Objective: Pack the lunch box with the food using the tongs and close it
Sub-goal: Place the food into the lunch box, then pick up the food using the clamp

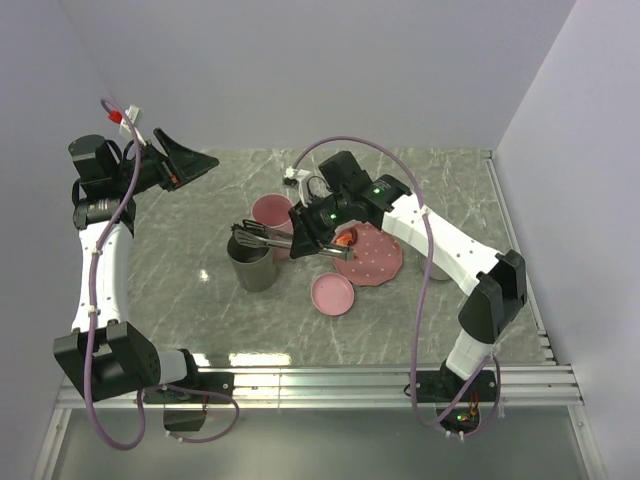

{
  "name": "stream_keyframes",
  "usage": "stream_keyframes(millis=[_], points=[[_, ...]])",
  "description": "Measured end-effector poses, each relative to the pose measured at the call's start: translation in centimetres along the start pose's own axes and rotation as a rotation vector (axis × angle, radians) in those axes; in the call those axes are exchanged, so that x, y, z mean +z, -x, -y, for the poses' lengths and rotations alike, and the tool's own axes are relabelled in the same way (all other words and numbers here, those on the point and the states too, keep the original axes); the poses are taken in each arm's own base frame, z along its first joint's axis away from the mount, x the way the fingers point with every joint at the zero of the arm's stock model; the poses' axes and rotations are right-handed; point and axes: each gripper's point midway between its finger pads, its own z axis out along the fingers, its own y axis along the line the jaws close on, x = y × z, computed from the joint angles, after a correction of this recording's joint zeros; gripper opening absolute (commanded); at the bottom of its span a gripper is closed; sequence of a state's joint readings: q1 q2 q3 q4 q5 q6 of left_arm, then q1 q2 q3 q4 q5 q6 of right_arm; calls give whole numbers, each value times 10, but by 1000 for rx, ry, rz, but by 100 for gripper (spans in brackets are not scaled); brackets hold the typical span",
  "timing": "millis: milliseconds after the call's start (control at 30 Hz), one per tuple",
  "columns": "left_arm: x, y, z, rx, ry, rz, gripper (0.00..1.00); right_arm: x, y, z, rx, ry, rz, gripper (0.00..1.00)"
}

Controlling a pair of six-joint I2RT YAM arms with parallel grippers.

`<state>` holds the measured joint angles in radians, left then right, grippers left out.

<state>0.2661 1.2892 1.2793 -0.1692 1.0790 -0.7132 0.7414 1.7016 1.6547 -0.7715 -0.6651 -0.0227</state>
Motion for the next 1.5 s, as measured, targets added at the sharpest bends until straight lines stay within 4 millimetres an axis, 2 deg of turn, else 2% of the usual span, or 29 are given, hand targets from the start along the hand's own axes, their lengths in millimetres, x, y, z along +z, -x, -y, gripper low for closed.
stream_keyframes(millis=[167,300,400,500,633,733,833,1000,1133,1200,1500], points=[[0,-1,1,-2,-4,-3,99,-1,8,1,-11,-14,16,59],[0,-1,1,-3,-4,-4,99,-4,10,0,-16,-22,26,59],[0,-1,1,-2,-4,-4,99,-16,13,0,-17,-35,53,57],[0,-1,0,2,-3,-5,99,-46,6,8,7,-68,105,56],[0,-1,0,8,-3,-5,99,-110,-12,34,80,-195,205,54],[0,0,2,15,-6,-2,100,-134,-29,43,106,-263,241,53],[0,0,2,21,-10,-1,99,-138,-62,55,137,-312,207,51],[-1,-1,4,21,-19,-7,99,-130,-128,95,196,-401,39,48],[-1,-1,5,23,-23,-10,99,-128,-170,114,209,-440,-80,47],[-1,-1,6,24,-24,-9,99,-129,-179,118,198,-451,-112,47],[-1,0,9,27,-36,-8,99,-118,-189,136,187,-425,-177,46]])
